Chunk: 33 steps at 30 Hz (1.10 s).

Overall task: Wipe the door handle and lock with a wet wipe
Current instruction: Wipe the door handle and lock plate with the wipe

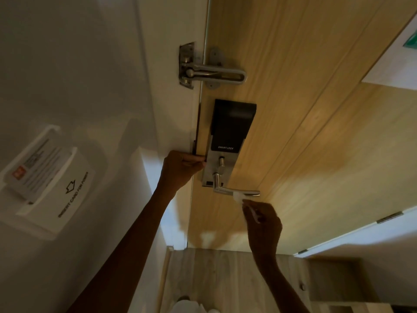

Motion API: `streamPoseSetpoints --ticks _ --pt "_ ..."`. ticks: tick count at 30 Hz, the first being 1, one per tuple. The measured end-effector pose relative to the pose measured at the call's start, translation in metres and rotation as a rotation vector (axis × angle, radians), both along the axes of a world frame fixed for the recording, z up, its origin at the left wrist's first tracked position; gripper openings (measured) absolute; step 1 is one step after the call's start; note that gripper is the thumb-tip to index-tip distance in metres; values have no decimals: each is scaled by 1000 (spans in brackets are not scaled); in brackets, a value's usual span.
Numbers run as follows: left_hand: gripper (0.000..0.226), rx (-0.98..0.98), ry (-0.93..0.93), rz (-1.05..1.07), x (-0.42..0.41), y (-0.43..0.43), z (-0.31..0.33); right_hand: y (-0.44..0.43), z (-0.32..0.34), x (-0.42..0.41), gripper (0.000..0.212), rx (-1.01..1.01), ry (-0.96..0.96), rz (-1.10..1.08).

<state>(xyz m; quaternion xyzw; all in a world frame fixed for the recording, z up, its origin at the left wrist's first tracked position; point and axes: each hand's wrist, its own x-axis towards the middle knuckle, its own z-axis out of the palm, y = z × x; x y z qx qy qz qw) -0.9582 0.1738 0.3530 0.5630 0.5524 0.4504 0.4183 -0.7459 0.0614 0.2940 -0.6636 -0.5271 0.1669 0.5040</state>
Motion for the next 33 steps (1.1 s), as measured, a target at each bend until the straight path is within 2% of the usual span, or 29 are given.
streamPoseSetpoints --ticks 1,3,4,5,6,8,10,15,21,25,28,30,33 --pt "20 -12 2 2 0 1 0 -2 -4 -8 14 -125 283 19" --pt "18 -33 -7 -3 -1 2 0 -2 -11 -23 18 -384 974 113" --pt "17 -40 -20 -8 -1 2 0 1 -15 -28 21 -451 1211 101" --pt "17 -46 -27 -9 -1 2 0 6 -18 -32 23 -481 1352 98" --pt "17 -47 -23 -6 -1 1 0 13 -19 -36 24 -503 1394 123" --pt "17 -42 0 -4 0 1 1 28 -15 -47 18 -539 1408 173" --pt "17 -30 10 -7 0 0 1 40 -13 -55 15 -531 1532 202" --pt "17 -25 30 3 0 3 2 41 -7 -60 32 -460 1662 263" --pt "18 -22 35 20 3 1 5 37 -6 -42 30 -427 1462 264" --pt "18 -47 19 12 2 0 5 31 -2 -49 50 -424 1537 219" --pt "19 -35 46 20 3 -2 7 23 1 -41 63 -413 1554 312" --pt "19 -39 41 16 4 -3 9 20 2 -39 50 -395 1524 328" --pt "18 -26 33 -1 3 -4 9 21 4 -39 36 -368 1368 317"
